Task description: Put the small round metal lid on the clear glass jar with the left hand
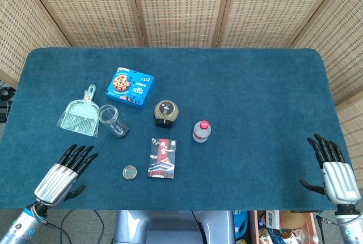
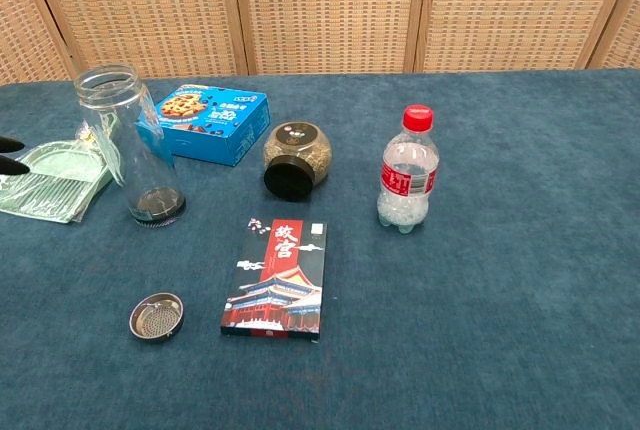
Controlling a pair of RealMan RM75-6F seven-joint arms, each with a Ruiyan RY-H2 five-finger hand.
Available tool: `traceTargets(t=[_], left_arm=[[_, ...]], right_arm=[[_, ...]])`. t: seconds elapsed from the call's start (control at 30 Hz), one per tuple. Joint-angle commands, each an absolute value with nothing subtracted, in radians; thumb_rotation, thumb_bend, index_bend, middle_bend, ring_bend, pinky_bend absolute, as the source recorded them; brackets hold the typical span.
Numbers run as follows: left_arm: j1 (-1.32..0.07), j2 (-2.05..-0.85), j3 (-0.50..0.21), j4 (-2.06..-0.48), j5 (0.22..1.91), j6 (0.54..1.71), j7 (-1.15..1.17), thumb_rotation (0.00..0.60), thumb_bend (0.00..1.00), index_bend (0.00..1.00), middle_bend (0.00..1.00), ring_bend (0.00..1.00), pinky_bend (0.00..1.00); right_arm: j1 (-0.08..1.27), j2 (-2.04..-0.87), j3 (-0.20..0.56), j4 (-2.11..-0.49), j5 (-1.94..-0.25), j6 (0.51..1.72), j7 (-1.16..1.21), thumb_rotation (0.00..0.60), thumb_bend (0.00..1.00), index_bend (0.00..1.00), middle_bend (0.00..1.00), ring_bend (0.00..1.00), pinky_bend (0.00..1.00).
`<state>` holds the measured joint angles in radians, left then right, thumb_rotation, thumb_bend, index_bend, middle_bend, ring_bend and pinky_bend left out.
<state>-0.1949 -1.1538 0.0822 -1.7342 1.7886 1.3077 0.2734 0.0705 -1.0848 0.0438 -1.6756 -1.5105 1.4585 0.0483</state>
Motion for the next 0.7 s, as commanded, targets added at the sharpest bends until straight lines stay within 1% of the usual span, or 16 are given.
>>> traceTargets(t=[0.03,0.17,0.3,0.53,0.7], left_arm=[[-0.214,-1.158,0.081,-1.756,1.785,1.277,0.307,0.600,0.28,0.14,0.00,0.00,0.00],[-0.233,-1.178,0.076,-1.765,1.766,1.240,0.335,0.600,0.28,0.21,0.00,0.00,0.00],[-0.243,-1.196,0.068,-1.762,1.749,1.222,0.355,0.600,0.28,0.24,0.00,0.00,0.00],[-0.276,-1.250,0.027,-1.740,1.676,1.175,0.396,0.600,0.28,0.29,0.00,0.00,0.00],[-0.298,-1.281,0.011,-1.727,1.637,1.143,0.415,0.600,0.28,0.33,0.00,0.00,0.00]], right_arm=[[0.071,-1.085,0.045,-1.675,-1.510,1.459,0.050,0.600,0.05,0.04,0.00,0.00,0.00],[0.069,-1.084,0.045,-1.675,-1.510,1.462,0.053,0.600,0.05,0.04,0.00,0.00,0.00],[0.068,-1.083,0.046,-1.674,-1.510,1.463,0.057,0.600,0.05,0.04,0.00,0.00,0.00],[0.068,-1.082,0.046,-1.672,-1.512,1.464,0.061,0.600,0.05,0.04,0.00,0.00,0.00],[0.068,-1.081,0.046,-1.671,-1.509,1.463,0.066,0.600,0.05,0.04,0.00,0.00,0.00]])
